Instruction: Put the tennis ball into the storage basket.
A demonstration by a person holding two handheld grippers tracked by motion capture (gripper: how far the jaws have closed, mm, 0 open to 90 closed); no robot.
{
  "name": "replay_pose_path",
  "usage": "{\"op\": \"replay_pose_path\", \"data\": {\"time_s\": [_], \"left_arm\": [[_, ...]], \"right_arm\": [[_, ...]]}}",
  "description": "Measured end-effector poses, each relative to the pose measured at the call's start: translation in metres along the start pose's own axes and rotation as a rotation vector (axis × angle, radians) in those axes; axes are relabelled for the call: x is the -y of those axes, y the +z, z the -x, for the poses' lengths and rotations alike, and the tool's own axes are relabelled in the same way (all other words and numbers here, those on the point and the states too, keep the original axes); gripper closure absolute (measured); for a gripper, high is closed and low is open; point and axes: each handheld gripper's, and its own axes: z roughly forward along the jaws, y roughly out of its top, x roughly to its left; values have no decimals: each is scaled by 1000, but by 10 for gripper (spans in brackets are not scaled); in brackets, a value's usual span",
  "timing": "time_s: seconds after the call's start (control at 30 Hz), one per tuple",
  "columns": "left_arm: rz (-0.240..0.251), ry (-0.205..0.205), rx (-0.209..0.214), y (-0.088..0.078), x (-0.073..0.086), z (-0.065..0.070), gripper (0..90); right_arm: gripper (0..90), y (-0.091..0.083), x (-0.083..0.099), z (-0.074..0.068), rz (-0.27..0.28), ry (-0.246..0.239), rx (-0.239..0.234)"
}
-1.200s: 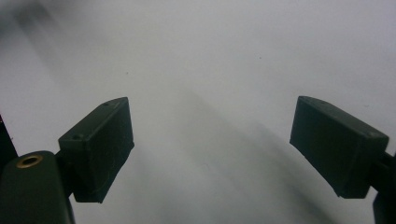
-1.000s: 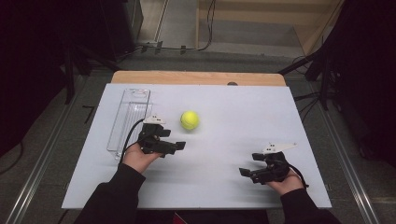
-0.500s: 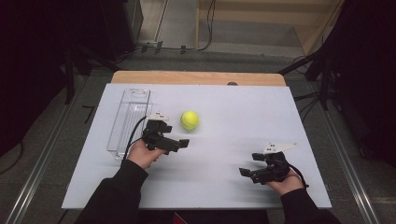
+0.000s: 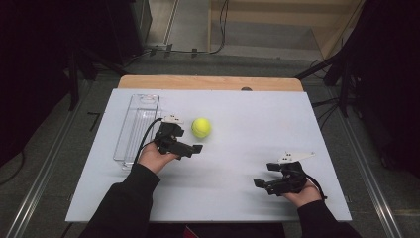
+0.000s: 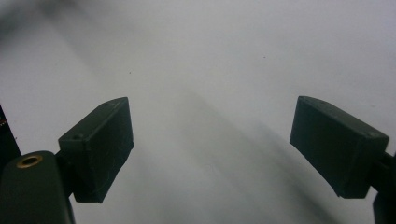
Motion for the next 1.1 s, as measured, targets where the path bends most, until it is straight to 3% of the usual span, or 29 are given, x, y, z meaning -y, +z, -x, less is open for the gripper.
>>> {"op": "replay_pose_path", "data": {"time_s": [0.33, 0.73, 0.87, 1.1], "left_arm": [[-1, -22, 8, 2, -8, -3, 41], [5, -8, 18, 5, -21, -7, 7], [15, 9, 1, 7, -25, -8, 0], [5, 4, -6, 11, -35, -14, 0]], "right_arm": [[115, 0, 0, -1, 1, -1, 4], [115, 0, 0, 0, 2, -1, 4], [115, 0, 0, 0, 1, -4, 3], [115, 0, 0, -1, 1, -9, 3]]}}
